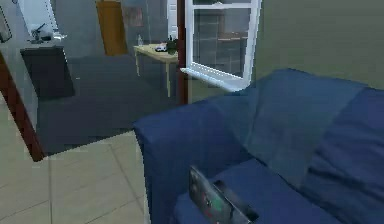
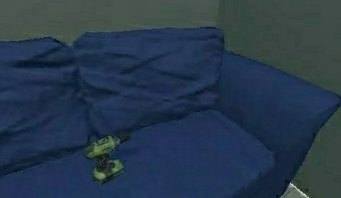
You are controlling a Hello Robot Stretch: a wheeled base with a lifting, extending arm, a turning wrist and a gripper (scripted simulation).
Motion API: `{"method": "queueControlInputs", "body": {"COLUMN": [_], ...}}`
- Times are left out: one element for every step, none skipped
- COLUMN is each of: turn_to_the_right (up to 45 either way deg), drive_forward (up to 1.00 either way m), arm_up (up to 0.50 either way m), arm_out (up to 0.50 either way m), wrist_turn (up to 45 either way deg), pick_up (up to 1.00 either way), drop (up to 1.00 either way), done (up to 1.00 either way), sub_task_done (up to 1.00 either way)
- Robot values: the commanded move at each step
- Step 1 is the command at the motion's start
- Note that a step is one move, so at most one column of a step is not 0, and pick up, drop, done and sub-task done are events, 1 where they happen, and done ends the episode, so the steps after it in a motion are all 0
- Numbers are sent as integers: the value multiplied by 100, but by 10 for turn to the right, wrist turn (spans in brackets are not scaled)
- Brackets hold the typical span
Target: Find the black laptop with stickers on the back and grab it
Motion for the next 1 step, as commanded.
{"method": "queueControlInputs", "body": {"turn_to_the_right": [-450], "drive_forward": [0], "arm_up": [0], "arm_out": [0], "wrist_turn": [0], "pick_up": [0], "drop": [0], "done": [0], "sub_task_done": [0]}}
